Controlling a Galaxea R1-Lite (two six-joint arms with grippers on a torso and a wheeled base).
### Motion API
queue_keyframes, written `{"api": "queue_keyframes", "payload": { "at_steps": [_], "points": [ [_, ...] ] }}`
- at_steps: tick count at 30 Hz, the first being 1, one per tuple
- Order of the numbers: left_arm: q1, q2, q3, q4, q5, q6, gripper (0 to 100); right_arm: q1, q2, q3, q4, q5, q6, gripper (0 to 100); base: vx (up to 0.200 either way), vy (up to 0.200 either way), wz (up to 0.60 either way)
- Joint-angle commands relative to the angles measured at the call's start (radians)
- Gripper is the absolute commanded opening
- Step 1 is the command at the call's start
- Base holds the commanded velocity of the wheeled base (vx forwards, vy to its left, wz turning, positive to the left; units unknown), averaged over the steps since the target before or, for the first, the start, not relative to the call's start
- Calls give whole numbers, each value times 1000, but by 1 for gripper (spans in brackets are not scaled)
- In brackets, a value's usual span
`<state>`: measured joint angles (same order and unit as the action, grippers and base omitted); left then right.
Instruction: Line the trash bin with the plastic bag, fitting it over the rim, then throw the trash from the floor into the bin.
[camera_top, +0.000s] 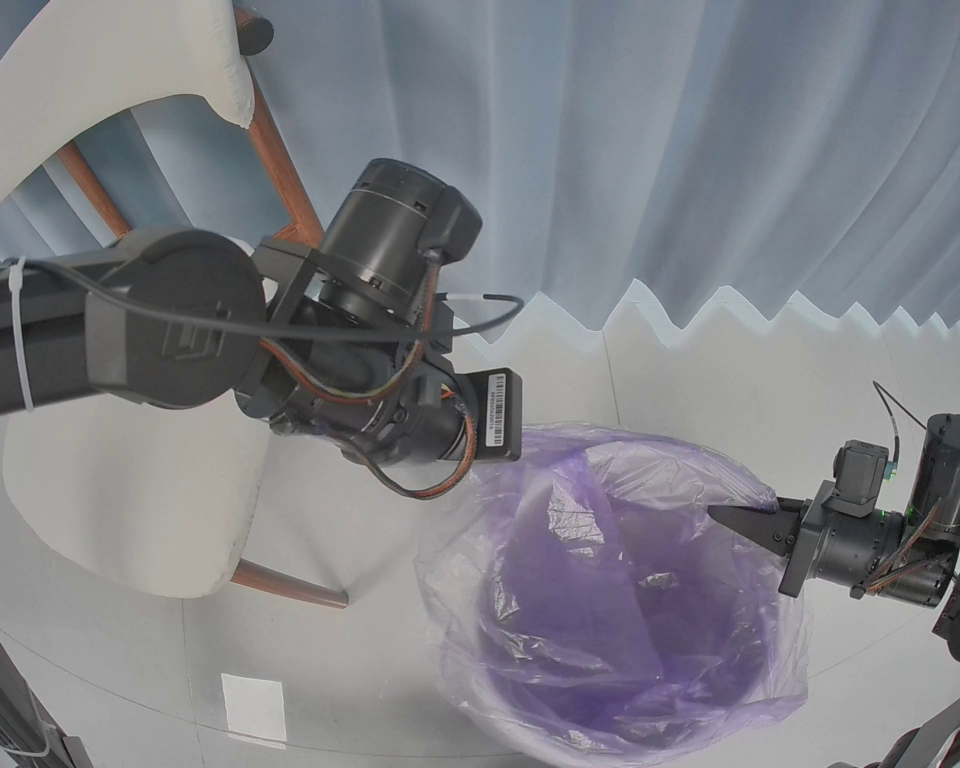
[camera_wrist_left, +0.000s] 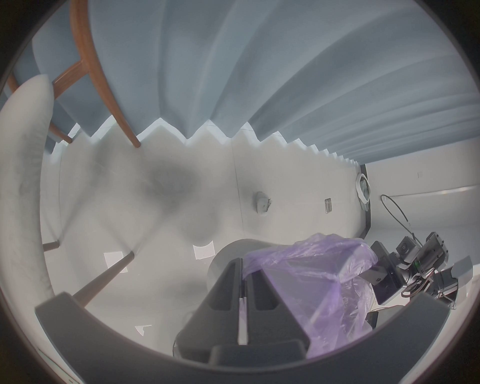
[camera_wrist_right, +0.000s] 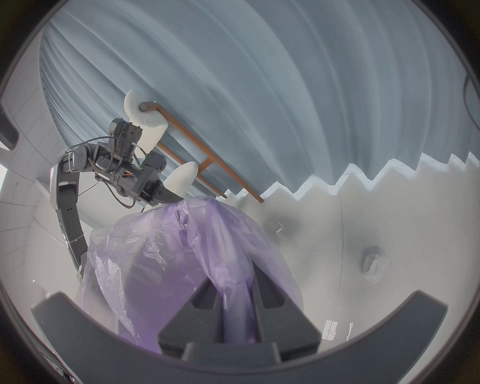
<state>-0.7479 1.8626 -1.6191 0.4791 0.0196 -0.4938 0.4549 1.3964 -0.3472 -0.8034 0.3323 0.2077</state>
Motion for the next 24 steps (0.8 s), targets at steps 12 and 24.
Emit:
{"api": "queue_keyframes", "payload": {
  "at_steps": [12,24],
  "points": [
    [53,-49,33,1,49,-37,100,-42,13,5,9,-13,-7,0,0,0,0],
    [-10,-166,41,-37,68,-60,100,-50,72,4,7,-68,-11,0,0,0,0]
  ]
}}
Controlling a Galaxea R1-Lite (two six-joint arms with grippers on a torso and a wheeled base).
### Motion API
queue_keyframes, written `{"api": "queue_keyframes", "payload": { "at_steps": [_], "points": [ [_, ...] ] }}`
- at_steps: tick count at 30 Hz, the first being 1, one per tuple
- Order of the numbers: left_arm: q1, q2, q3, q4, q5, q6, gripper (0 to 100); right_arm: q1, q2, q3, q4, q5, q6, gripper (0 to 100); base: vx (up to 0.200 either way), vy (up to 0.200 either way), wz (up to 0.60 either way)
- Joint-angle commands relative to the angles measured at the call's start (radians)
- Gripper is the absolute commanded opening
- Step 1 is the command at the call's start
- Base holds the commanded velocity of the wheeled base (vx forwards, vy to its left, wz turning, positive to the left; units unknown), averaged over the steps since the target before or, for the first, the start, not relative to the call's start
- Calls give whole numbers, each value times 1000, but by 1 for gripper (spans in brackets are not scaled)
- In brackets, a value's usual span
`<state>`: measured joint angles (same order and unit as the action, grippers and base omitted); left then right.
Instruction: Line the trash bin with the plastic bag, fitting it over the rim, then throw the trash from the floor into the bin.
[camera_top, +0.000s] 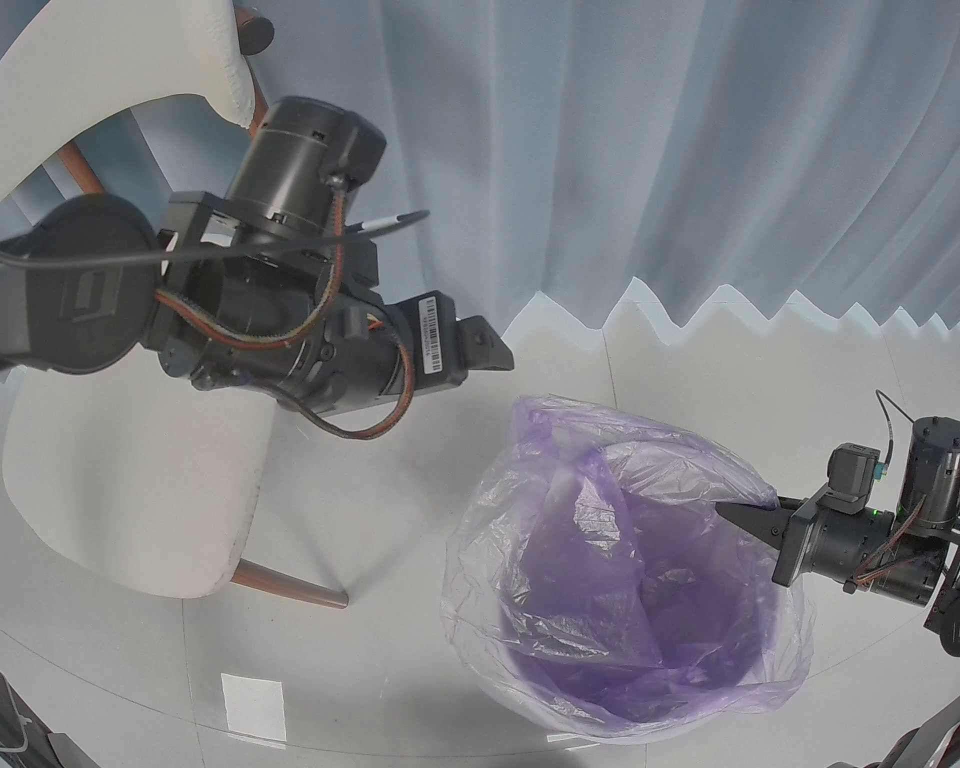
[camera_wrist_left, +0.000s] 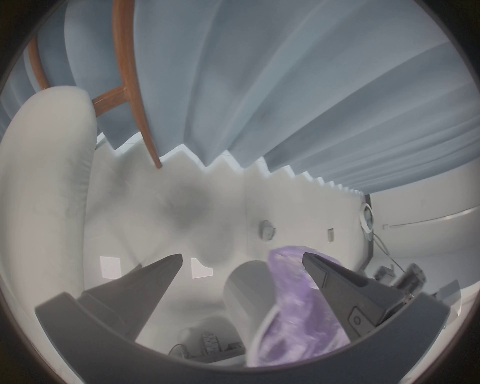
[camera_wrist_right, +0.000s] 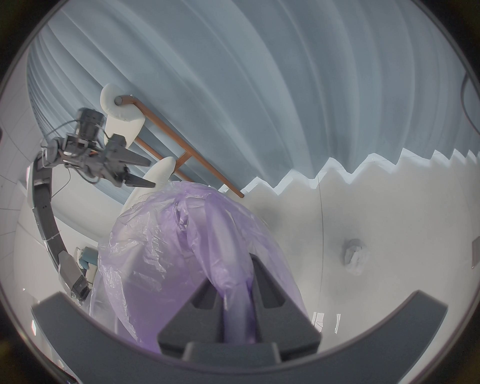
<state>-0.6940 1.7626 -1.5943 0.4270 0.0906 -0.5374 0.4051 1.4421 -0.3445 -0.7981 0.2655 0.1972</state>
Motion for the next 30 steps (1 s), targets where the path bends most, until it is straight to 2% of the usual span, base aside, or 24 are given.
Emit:
{"api": "queue_keyframes", "payload": {
  "at_steps": [1,7,18,19,30],
  "points": [
    [-74,-68,25,21,-3,-24,100,0,27,1,2,-2,-1,0,0,0,0],
    [-153,-69,112,38,0,-30,100,-9,54,-18,-3,-2,-1,0,0,0,0],
    [-159,-64,206,26,6,-26,100,-42,83,-74,-4,-2,4,0,0,0,0],
    [-156,-64,208,24,4,-26,0,-42,83,-77,-4,0,4,0,0,0,0],
    [-142,-54,263,22,-5,-30,0,-42,69,-97,-6,0,11,0,0,0,0]
  ]
}}
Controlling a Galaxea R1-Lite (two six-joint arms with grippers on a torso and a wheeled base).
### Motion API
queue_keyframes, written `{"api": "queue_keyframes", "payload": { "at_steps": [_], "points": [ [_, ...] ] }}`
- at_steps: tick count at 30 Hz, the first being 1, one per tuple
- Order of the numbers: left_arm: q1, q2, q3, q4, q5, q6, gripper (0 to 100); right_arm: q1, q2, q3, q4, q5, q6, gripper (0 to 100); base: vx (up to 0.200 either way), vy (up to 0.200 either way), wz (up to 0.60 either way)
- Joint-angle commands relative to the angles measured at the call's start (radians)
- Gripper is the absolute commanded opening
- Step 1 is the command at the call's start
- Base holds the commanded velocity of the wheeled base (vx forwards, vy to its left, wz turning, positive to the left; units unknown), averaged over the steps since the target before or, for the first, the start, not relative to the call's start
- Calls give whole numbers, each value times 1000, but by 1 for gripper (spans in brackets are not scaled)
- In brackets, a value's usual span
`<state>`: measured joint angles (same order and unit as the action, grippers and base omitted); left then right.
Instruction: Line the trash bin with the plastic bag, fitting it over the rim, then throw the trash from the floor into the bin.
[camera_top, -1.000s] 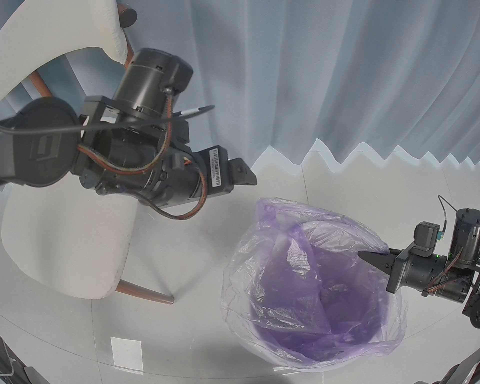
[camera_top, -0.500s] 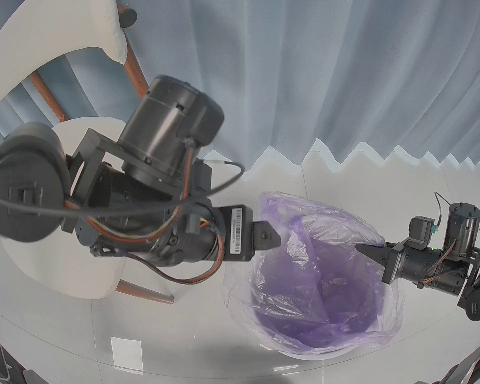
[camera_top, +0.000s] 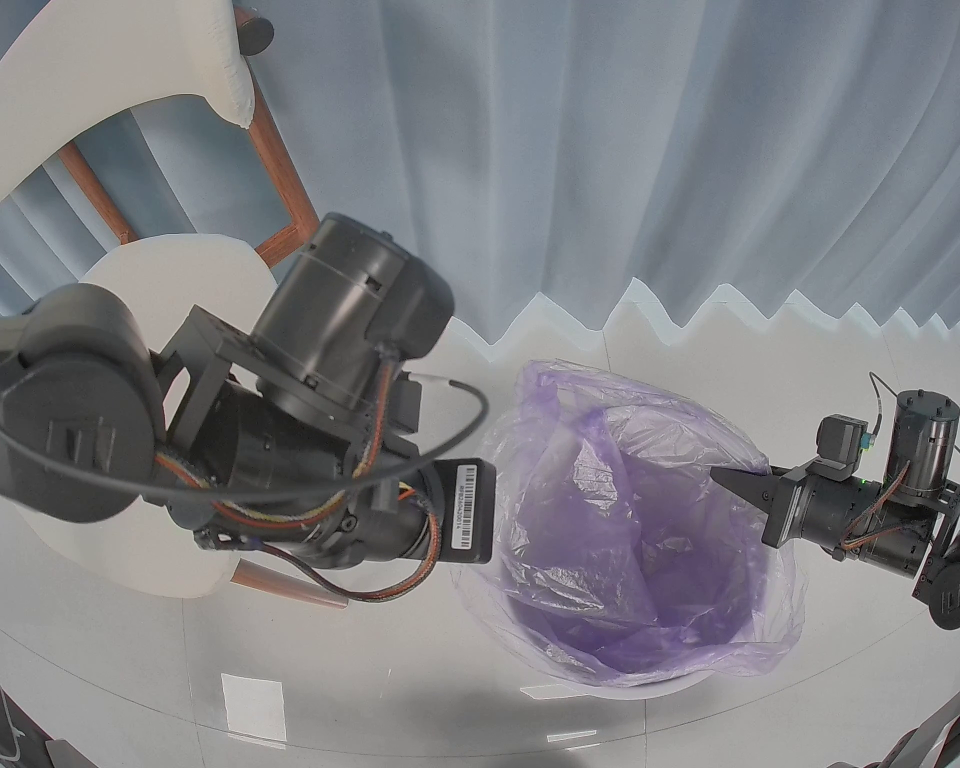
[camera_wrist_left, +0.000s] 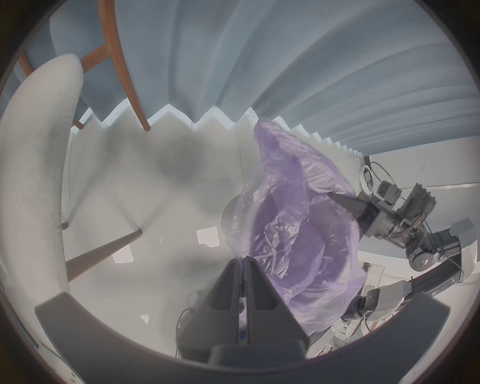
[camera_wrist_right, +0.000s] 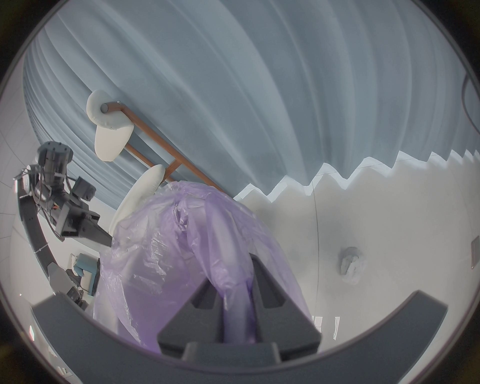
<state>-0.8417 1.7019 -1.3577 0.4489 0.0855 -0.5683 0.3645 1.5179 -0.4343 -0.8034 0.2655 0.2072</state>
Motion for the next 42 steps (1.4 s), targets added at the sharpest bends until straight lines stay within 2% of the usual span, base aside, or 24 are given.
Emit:
{"api": "queue_keyframes", "payload": {
  "at_steps": [1,14,15,17,19,29,34,42],
  "points": [
    [16,7,34,1,0,1,0,-1,-8,-8,0,1,1,0,0,0,0],
    [39,-19,69,-38,8,2,0,-4,-16,-6,-2,1,12,0,0,0,0],
    [73,-15,95,-50,8,8,0,-6,-21,-26,-2,1,21,0,0,0,0],
    [84,-4,104,-65,11,11,0,-7,-30,-40,0,3,43,0,0,0,0],
    [99,28,115,-105,14,13,0,-6,-48,-54,1,4,103,0,0,0,0],
    [116,39,169,-156,14,11,0,-4,-97,-44,4,11,193,0,0,0,0],
    [127,33,169,-203,16,15,0,-6,-91,-44,3,9,199,0,0,0,0],
    [115,-25,213,-205,46,18,0,-18,-76,-64,1,8,201,0,0,0,0]
  ]
}}
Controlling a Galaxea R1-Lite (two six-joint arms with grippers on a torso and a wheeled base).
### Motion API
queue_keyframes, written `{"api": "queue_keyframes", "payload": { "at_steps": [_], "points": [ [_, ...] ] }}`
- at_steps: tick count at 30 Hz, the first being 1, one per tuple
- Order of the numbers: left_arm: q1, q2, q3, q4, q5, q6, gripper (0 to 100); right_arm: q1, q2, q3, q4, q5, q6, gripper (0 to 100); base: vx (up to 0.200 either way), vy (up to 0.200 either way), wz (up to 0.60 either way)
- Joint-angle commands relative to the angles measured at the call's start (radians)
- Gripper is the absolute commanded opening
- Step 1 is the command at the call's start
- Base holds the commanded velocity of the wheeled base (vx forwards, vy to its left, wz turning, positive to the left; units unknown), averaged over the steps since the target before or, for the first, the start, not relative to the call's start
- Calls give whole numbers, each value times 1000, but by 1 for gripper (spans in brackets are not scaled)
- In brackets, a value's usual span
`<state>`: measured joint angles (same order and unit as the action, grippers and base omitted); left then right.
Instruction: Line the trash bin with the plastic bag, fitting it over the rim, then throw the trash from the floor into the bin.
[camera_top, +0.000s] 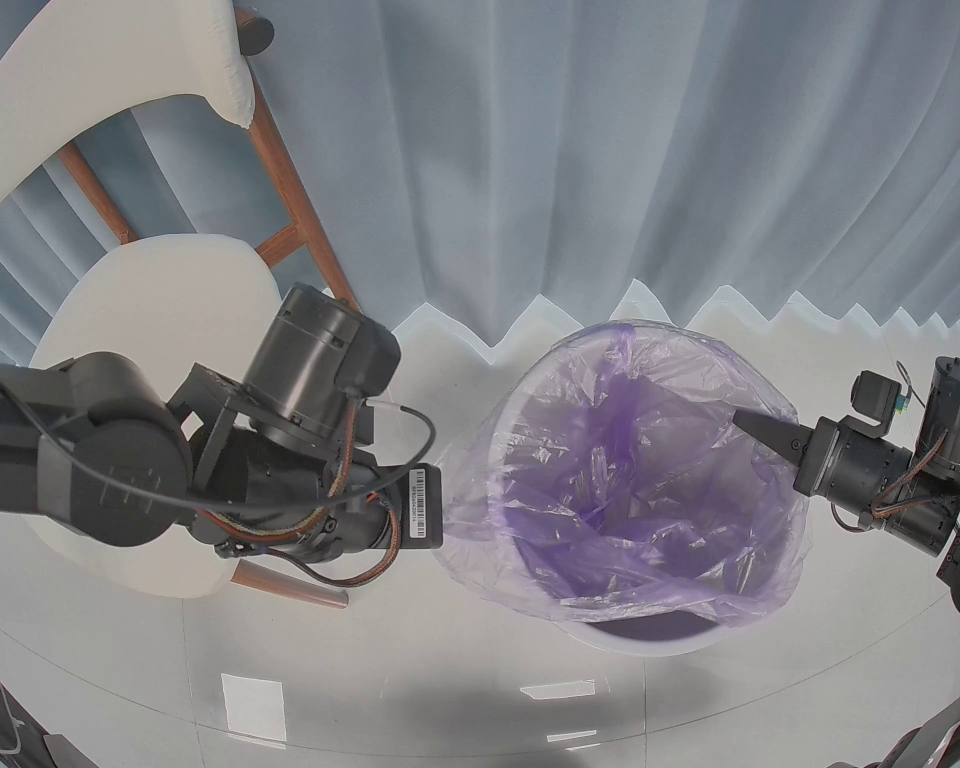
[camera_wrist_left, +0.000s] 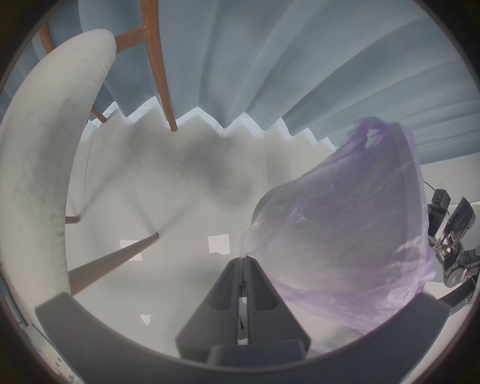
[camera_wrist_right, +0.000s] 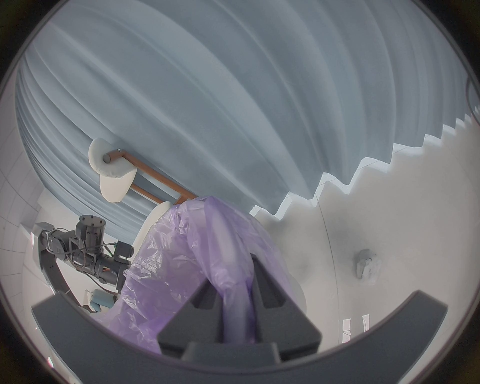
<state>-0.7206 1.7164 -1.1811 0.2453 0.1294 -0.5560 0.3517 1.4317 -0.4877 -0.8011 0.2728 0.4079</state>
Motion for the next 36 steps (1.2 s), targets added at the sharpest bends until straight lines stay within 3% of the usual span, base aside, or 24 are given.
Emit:
{"api": "queue_keyframes", "payload": {
  "at_steps": [1,10,15,19,20,21,25,29,36],
  "points": [
    [-8,-46,47,-3,4,8,100,-8,15,-15,-1,-1,0,0,0,0,0],
    [-80,-245,144,-3,4,11,100,-62,95,-29,-3,-9,-29,0,0,0,0],
    [-141,-290,189,-31,-53,54,100,-63,138,-37,-1,-9,-46,0,0,0,0],
    [-184,-278,227,-150,-60,200,100,-62,148,-35,-1,-9,-60,0,0,0,0],
    [-184,-278,227,-150,-60,200,100,-62,148,-35,-1,-9,-60,0,0,0,0],
    [-195,-262,262,-236,-89,301,100,-60,156,-37,-3,-9,-61,0,0,0,0],
    [-198,-219,333,-367,-246,539,100,-56,153,-38,-3,-9,-67,0,0,0,0],
    [-194,-155,337,-406,-290,728,100,-46,147,-37,-3,-9,-72,0,0,0,0],
    [-201,-46,261,-460,-295,792,100,-45,145,-42,-3,-7,-75,0,0,0,0]
  ]
}}
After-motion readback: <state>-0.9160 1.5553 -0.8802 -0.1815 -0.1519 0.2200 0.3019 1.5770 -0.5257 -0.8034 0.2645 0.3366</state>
